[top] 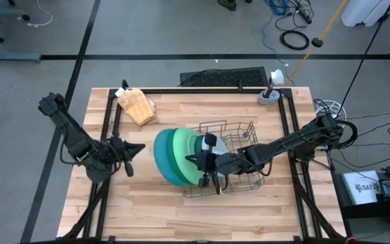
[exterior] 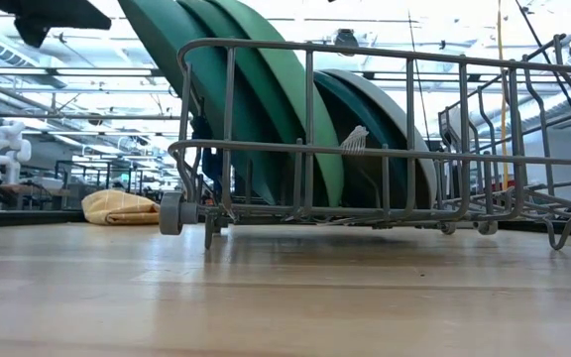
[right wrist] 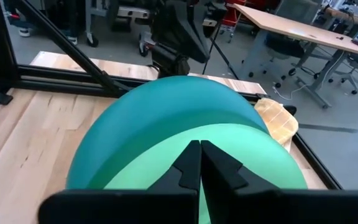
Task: Sort dishes
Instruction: Adjust the dishwasher rack
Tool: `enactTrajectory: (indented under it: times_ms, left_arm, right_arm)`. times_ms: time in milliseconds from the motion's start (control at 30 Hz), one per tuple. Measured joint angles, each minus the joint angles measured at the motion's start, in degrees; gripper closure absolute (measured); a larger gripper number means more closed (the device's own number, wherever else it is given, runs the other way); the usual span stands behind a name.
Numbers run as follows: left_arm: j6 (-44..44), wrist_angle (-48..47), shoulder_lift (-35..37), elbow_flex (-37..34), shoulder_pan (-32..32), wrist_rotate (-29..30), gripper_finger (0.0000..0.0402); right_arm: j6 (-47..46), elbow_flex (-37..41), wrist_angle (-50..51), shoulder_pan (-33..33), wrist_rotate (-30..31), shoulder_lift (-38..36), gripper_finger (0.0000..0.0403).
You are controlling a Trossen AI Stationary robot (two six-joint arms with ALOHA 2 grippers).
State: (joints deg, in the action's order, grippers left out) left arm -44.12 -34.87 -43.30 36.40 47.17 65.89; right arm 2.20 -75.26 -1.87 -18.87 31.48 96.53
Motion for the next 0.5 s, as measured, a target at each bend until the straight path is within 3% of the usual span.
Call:
enactTrajectory:
  times_ms: [300, 500]
  left_arm:
    - [19.59, 19.56, -6.85, -0.02, -0.01, 0.85, 0.0393]
    - [19.04, 20.89, -10.31, -0.04, -3.76, -2.56, 0.0393]
  right_arm:
    - [-0.07, 0.00, -0.02, 0.08, 0.00, -0.04, 0.0401]
    - [-1.01, 0.00, -0.04, 0.07, -0.02, -0.04, 0.0401]
